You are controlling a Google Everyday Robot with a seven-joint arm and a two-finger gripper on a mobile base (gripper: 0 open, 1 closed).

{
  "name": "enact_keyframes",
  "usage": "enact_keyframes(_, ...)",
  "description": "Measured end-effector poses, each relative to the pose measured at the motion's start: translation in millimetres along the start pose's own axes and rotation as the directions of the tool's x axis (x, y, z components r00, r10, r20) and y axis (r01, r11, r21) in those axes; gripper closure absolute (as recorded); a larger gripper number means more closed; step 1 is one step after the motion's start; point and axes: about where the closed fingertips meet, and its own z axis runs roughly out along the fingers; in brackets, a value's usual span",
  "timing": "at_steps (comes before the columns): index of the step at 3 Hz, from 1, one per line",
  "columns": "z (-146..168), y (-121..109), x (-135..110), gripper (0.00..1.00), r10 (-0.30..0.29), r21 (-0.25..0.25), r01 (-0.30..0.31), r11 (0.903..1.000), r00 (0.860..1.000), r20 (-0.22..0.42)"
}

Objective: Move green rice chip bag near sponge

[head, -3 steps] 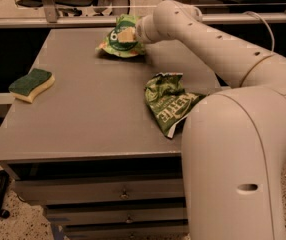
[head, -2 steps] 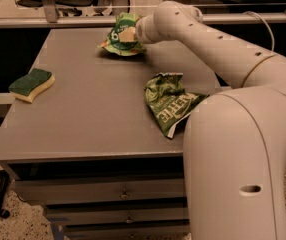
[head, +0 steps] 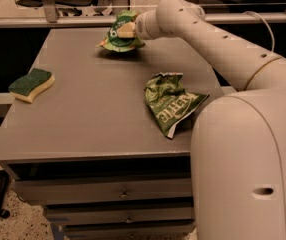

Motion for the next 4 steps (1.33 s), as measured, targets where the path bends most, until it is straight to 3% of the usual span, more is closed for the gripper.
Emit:
enact_keyframes(1,-7,26,-35,1.0,-0.057,-0.116,0.067,0.991,0.995,0.084)
enact_keyframes(2,-21,64,-73,1.0,-0.171,-0.215,0.204,0.9551,0.972,0.159)
enact_keyframes(3,-33,109,-82,1.0,-0.288,-0.325,0.338,0.8832,0.938,0.194)
enact_keyframes(4,-51,131,-68,1.0,-0.333,-0.399,0.377,0.8359,0.926,0.177)
